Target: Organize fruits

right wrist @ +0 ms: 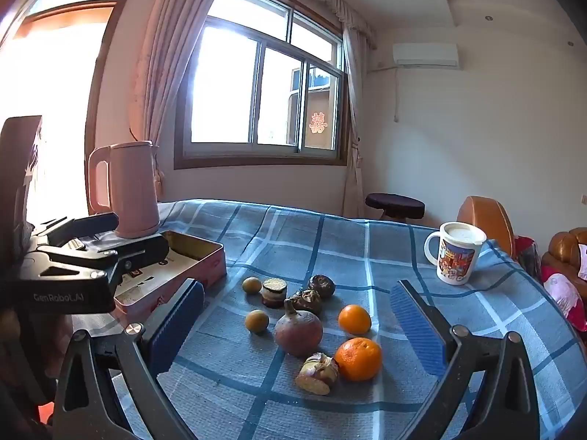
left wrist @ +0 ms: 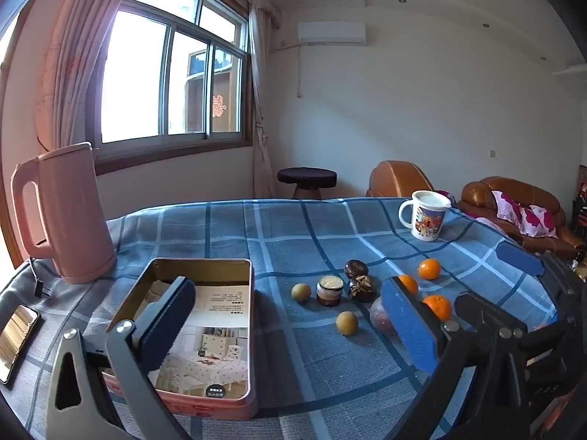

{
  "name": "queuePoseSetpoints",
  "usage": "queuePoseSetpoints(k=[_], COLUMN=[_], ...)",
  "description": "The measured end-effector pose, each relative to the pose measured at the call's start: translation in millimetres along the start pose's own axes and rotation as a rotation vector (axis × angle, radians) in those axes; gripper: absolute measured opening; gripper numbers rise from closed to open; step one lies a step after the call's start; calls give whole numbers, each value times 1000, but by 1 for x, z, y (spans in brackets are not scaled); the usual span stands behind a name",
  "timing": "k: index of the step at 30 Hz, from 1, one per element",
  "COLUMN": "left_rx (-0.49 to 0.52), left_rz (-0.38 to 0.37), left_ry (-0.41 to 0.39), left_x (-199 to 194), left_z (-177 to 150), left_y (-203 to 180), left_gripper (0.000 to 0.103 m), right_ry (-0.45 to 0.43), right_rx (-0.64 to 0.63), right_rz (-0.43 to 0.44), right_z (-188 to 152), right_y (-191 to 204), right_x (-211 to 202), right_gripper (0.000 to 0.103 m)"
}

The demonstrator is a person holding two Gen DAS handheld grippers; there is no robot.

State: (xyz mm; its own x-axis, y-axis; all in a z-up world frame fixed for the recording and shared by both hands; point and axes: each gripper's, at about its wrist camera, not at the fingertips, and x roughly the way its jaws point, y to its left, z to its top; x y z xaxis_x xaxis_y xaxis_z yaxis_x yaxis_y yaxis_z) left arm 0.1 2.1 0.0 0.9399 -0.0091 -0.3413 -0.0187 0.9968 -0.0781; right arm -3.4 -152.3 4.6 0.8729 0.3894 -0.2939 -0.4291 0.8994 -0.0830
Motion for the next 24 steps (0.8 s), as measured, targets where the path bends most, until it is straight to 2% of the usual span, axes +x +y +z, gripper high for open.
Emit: queuePoseSetpoints(k=[2,3,4,24], left_rx=[-16,-5,27,4], left_rz=[4,15,24,20], left_ry=[0,31,-3,-3], left_x=[0,6,1,-1], left_z=[1,1,-2,-8], left_y=[5,5,-1,7], left_gripper=[103,103,103,103], right_ry=[-2,-3,-4,-7], right_rx=[28,31,31,42], right_rz=[9,10,10,18], right_z=[0,-1,-1,-5], right_y=[-3,-4,-4,1], right_x=[-3,-3,-4,-4], right_gripper=[102,102,102,102])
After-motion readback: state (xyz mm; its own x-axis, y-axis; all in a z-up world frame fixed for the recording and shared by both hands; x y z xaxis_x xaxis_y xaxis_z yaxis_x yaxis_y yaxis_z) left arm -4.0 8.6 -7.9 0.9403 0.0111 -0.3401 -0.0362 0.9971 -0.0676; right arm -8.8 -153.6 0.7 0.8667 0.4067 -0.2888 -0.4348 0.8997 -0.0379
